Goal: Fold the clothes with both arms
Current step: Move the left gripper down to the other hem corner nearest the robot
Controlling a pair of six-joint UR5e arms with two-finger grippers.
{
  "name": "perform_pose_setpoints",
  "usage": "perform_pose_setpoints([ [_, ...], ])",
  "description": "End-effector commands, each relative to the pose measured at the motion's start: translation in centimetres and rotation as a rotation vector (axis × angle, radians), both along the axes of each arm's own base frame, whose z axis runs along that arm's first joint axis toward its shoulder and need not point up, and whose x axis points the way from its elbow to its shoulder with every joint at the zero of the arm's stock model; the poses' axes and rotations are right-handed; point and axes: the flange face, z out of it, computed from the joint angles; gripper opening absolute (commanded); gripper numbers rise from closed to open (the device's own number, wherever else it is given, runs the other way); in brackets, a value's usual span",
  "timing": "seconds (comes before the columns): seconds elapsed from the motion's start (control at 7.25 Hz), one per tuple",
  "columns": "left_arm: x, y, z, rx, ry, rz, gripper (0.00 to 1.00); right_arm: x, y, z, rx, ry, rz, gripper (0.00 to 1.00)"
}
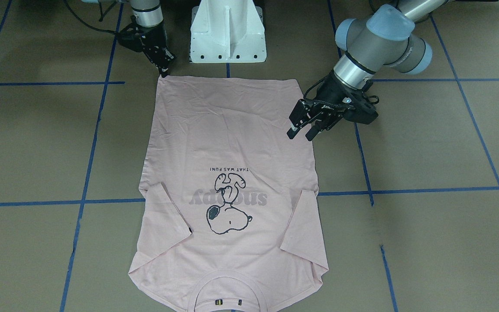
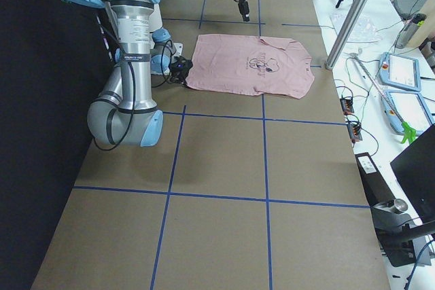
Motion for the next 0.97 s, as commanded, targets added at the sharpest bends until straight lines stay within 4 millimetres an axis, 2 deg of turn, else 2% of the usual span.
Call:
perform_pose_setpoints([
  [0.0,-2.6,4.0,1.9,-0.063,-0.051,0.017,0.70,2.6,-0.1,0.9,0.006,0.018,-0.010,0.00],
  [0.14,-2.4,4.7,3.2,-0.080,-0.074,0.029,0.70,4.4,-0.1,1.2,0.025,0.032,-0.031,0.00],
  [0.28,-1.8,5.3,3.7,-0.119,-0.124,0.044,0.72,4.8,-0.1,2.0,0.033,0.053,-0.041,0.00],
  [0.55,1.3,9.1,3.0,-0.202,-0.158,0.085,0.73,4.6,0.6,2.0,0.040,0.053,-0.056,0.00],
  [0.83,4.5,14.1,2.4,-0.320,-0.196,0.148,0.73,4.5,0.6,2.1,0.041,0.056,-0.057,0.00],
])
